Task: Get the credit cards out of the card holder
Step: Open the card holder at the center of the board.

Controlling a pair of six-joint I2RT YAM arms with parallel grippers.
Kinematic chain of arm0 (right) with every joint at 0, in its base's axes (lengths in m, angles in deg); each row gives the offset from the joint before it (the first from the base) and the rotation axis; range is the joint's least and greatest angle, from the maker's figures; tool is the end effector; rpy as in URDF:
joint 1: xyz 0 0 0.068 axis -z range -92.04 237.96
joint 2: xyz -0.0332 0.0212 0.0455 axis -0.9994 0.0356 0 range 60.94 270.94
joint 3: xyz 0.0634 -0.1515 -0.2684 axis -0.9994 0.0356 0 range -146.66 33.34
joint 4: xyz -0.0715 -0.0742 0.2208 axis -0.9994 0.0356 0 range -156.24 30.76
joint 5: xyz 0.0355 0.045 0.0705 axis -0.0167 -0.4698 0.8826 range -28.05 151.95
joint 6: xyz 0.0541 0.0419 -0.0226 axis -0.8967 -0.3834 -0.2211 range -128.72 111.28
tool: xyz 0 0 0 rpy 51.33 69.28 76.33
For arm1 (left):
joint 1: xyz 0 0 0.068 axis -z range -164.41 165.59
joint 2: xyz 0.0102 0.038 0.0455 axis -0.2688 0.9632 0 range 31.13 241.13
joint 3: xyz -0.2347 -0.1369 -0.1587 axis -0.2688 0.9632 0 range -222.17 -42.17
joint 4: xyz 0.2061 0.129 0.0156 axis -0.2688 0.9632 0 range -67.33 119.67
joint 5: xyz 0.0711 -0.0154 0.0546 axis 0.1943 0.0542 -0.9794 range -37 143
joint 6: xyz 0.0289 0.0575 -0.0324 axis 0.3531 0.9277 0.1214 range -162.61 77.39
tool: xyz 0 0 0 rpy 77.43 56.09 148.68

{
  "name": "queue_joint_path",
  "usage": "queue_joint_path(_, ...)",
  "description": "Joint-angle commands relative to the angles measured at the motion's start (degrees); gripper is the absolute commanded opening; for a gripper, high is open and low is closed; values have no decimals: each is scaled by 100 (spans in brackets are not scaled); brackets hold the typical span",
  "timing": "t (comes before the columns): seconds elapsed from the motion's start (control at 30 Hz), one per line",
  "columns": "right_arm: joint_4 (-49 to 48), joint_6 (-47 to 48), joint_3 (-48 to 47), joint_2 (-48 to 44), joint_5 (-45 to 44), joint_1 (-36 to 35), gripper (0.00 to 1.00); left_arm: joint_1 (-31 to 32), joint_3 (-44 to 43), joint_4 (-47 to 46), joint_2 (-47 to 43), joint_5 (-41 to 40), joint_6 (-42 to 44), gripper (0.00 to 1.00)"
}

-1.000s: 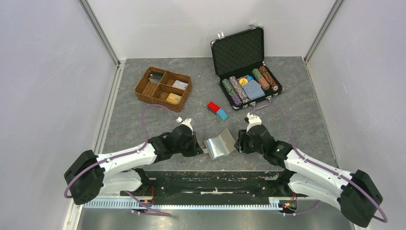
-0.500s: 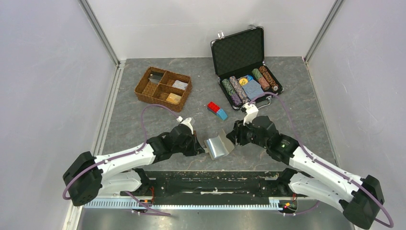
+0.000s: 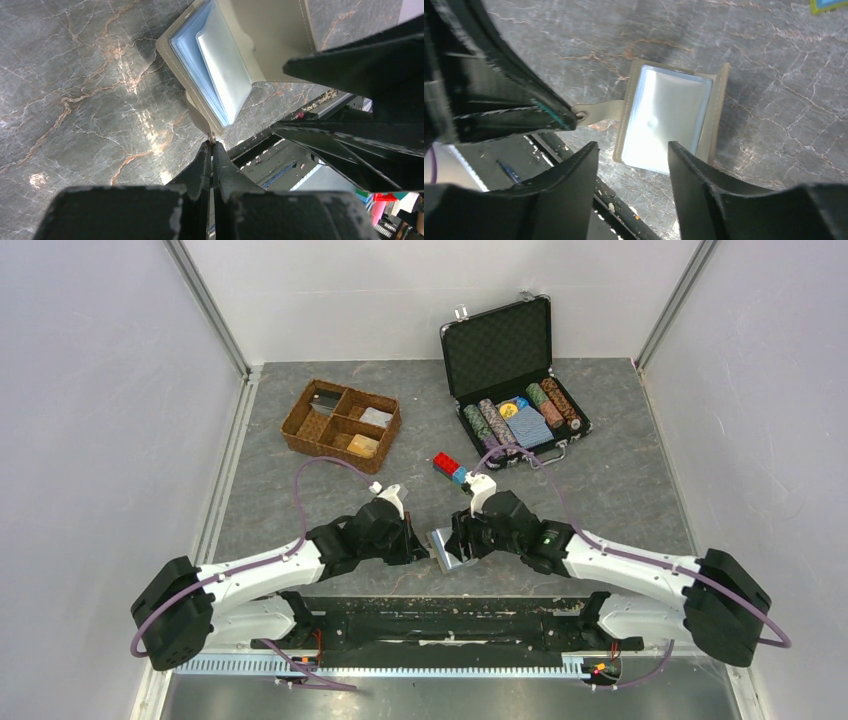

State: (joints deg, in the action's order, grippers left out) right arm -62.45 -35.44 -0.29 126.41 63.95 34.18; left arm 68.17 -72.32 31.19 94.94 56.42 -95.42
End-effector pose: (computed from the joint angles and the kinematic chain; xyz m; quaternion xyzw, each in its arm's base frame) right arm 0.1309 0.1825 0.2468 -0.2158 0.8628 0.3070 0.3386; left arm 0.1216 -0.1648 0.2241 0.0102 0.9138 -0.3388 0.2239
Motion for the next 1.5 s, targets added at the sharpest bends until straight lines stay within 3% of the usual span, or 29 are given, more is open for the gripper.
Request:
queue_joint_path(0.0, -334, 62, -90, 387, -355, -10, 61, -19, -51, -214, -132, 24, 140, 2)
queue_joint_path(0.17, -656, -11, 125, 716, -379, -19, 68, -19, -35, -219, -175, 18, 131, 2)
queue_joint_path(0.63, -865, -25, 260, 1310, -665, -23, 68, -19, 135, -211, -332, -105, 140, 2)
queue_joint_path(0.83, -774, -109, 311, 1220, -925, -14, 57, -27, 137, -188, -364, -113, 200, 2)
queue_joint_path(1.13, -392, -89, 365, 861, -1595, 7, 56, -80, 148, 16, -345, -185, 303, 2)
queue_joint_path(1.47, -136, 24, 471, 554, -1649, 282, 51, -120, 217, 58, -349, -241, 302, 2)
